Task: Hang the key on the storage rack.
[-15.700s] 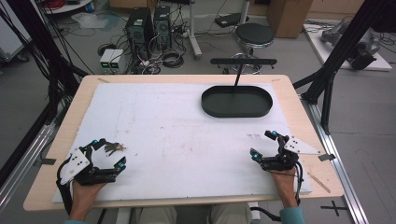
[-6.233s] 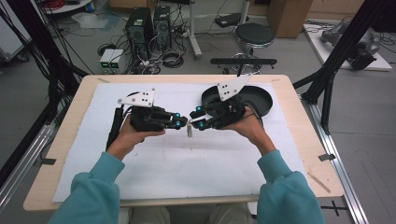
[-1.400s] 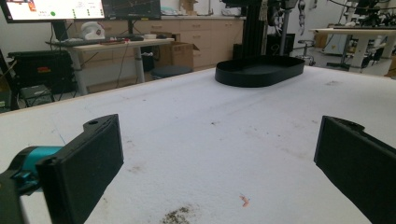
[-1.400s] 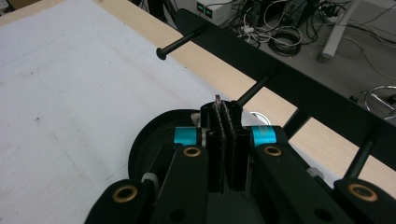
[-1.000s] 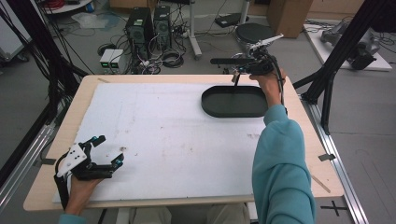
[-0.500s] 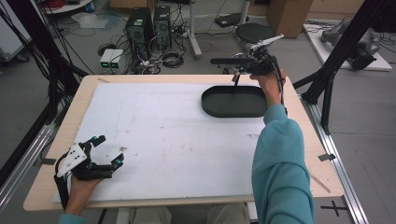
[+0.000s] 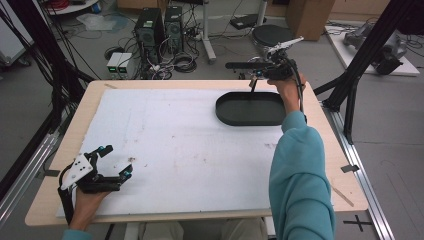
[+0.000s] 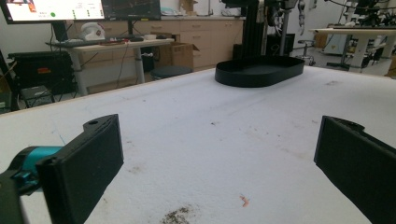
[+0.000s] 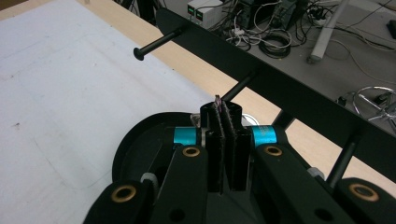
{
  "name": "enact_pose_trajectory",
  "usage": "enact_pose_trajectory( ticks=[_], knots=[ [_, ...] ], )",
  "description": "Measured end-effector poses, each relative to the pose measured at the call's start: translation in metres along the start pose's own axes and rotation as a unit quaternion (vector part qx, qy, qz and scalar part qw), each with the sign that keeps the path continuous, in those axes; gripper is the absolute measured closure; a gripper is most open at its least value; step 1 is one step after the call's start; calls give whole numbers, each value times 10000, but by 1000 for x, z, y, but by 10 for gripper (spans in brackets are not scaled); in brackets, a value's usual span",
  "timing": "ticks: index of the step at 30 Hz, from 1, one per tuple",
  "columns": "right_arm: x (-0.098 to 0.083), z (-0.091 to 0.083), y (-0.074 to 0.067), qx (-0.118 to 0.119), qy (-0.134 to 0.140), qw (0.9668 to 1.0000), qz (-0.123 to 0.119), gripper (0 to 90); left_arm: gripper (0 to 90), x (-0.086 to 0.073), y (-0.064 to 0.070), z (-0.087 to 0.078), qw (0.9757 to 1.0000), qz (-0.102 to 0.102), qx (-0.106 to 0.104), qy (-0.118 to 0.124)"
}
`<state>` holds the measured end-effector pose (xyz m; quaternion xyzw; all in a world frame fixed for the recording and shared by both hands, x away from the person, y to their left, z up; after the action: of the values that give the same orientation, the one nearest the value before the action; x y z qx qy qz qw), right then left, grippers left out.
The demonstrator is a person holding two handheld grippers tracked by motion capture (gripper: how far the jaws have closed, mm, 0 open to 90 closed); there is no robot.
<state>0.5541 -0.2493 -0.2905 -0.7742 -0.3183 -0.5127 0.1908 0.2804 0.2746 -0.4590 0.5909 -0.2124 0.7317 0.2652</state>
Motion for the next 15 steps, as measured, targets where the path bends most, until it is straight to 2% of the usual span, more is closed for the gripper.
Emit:
enact_pose_trajectory(
  ticks=[15],
  knots=[
    [-2, 4, 5, -88, 102, 9999, -6, 864, 17, 0, 0, 0, 10000, 14, 6, -4]
  ],
)
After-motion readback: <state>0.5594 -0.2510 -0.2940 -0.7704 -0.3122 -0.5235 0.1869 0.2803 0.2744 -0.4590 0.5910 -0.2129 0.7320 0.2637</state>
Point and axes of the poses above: each handheld gripper's, and its own axes: z roughly forward along the jaws, x roughly out of its top, y roughly to its right, the point moved 2 cm from there along z, roughly forward along the jaws, and after that the axes turned 15 degrees about y, right-handed, at the moved point
